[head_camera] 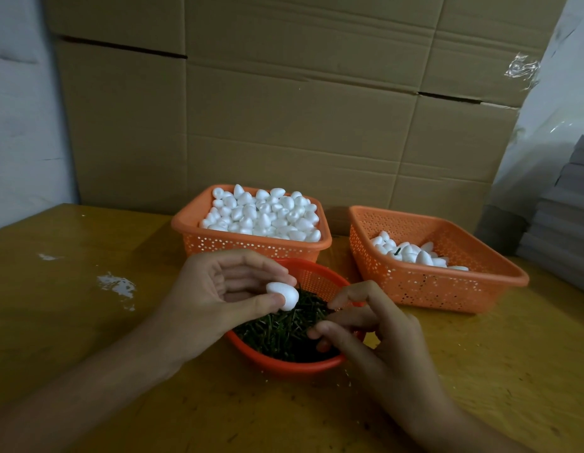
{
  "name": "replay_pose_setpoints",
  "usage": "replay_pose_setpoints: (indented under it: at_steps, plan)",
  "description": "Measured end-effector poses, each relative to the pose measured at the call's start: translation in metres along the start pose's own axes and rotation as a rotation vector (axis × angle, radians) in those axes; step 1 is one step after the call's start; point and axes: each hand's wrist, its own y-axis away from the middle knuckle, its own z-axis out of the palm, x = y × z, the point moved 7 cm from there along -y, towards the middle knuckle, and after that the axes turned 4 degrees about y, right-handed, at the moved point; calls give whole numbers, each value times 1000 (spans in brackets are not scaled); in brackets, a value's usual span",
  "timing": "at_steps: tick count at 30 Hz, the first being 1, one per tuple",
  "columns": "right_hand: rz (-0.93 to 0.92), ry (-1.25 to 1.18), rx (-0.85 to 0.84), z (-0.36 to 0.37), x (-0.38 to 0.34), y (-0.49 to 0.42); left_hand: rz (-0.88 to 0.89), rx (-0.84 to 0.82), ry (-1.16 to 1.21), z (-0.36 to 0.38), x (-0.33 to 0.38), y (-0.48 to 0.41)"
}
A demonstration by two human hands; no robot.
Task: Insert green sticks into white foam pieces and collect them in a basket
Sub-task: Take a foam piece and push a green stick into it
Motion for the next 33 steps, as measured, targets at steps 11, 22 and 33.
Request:
replay_pose_setpoints:
  at_steps: [11,22,33]
  plan:
    - [4,49,6,1,0,1,-34,-19,-6,2,-1,1]
    - [98,-100,129,-12,6,-3,-37,-14,13,2,-3,2]
    - [107,-293,44,-4,2,-2,-4,-29,2,6,-1,4]
